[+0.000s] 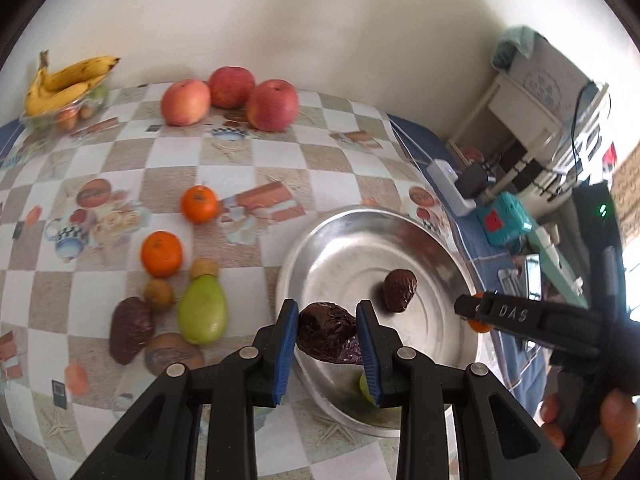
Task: Organize fruits
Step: 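Carry the date and mandarin over the steel bowl with both tools, then open the right tool to drop the mandarin while the left tool releases the date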
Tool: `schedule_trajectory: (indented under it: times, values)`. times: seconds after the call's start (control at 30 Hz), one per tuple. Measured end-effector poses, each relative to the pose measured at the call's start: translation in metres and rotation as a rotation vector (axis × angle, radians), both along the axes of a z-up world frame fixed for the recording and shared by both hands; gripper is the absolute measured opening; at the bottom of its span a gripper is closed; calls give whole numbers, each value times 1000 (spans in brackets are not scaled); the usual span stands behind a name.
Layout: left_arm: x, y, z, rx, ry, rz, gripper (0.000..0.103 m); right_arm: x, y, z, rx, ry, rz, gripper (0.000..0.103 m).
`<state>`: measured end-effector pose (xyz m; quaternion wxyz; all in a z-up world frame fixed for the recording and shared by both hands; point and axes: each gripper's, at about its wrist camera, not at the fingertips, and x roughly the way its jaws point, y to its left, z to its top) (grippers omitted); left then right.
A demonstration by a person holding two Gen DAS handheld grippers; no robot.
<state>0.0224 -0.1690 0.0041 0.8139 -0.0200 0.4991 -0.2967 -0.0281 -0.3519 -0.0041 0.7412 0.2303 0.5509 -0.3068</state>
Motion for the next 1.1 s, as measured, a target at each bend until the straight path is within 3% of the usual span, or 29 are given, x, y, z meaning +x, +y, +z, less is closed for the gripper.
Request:
schedule_trajectory:
  times: [0.73, 0.9, 1.1]
  values:
    - [-5, -13, -10, 59, -34, -17, 34, 0, -2, -2, 1, 7, 34, 38]
    - [-5, -13, -8, 58, -40, -16, 38, 1, -1, -1, -5, 9, 50, 50]
    - [-4, -10, -7, 60, -36, -7, 44, 4, 2, 0, -18, 20, 76, 51]
